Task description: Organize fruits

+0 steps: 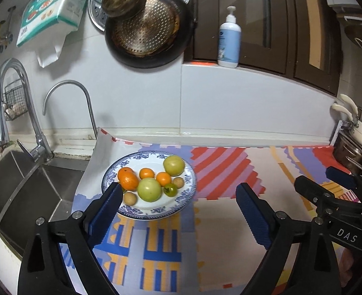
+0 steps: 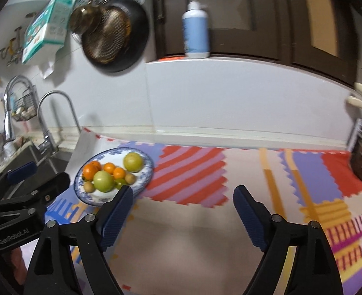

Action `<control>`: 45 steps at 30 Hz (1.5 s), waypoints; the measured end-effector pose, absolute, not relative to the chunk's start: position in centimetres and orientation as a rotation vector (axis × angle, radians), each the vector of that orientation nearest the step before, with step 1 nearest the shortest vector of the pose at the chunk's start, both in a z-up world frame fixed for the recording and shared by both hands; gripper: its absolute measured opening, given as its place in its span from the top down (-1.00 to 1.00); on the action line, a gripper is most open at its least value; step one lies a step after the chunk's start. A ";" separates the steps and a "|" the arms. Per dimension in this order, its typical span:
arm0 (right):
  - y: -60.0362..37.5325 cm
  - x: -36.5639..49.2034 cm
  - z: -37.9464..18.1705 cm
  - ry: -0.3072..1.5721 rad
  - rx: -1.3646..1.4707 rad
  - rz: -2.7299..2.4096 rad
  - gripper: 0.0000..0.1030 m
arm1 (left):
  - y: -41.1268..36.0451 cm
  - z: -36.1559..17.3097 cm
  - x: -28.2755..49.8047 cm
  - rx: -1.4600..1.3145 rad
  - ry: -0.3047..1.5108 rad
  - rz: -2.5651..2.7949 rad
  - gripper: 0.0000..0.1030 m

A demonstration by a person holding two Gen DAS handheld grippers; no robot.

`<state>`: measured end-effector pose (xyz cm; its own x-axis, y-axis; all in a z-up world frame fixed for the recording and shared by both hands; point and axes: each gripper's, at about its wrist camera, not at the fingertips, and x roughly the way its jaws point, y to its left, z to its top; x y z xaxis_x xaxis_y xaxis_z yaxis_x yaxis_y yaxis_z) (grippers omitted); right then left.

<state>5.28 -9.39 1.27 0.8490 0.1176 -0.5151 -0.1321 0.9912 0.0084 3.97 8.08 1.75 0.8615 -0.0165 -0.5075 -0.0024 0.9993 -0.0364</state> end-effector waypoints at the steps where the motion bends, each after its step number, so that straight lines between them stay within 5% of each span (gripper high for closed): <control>1: -9.7 5.0 1.3 0.539 -0.026 0.125 -0.66 | 7.7 1.8 3.7 -0.029 0.528 -0.008 -0.88; 45: -16.1 -1.4 1.0 0.535 -0.020 0.030 -0.67 | 2.7 1.2 -0.5 -0.004 0.525 -0.068 -1.00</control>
<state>-1.44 -16.07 0.99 0.8597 0.0230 -0.5103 -0.0336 0.9994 -0.0115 -0.48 2.73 1.15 0.8631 -0.0656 -0.5007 0.0637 0.9978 -0.0210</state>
